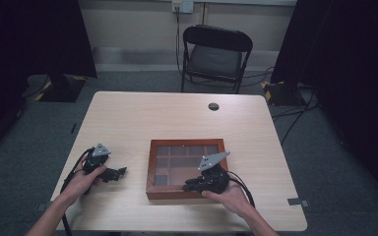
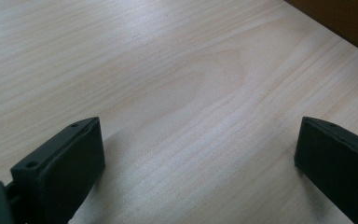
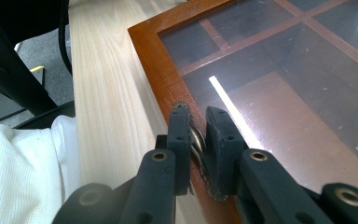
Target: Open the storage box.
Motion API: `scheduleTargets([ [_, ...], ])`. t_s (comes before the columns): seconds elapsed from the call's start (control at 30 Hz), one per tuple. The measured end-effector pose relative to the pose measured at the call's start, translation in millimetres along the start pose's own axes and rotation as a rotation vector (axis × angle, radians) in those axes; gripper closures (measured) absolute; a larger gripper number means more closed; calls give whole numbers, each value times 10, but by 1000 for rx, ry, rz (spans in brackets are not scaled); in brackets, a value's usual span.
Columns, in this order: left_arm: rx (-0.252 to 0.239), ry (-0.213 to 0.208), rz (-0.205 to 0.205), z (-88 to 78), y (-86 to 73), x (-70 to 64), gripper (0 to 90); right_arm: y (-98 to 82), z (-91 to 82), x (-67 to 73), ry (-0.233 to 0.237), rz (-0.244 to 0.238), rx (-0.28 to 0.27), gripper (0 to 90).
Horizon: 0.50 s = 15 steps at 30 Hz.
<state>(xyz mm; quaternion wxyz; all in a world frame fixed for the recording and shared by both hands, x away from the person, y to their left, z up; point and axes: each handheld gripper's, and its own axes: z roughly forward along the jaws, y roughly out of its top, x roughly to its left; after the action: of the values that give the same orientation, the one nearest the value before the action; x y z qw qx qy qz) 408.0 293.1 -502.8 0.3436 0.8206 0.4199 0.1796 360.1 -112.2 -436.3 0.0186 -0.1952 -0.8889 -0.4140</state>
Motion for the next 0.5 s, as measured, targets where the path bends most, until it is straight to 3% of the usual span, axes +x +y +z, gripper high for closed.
scheduleTargets([
  [0.5, 0, 0, 0, 0, 0, 0, 9, 84, -36, 29, 27, -2, -14, 816],
])
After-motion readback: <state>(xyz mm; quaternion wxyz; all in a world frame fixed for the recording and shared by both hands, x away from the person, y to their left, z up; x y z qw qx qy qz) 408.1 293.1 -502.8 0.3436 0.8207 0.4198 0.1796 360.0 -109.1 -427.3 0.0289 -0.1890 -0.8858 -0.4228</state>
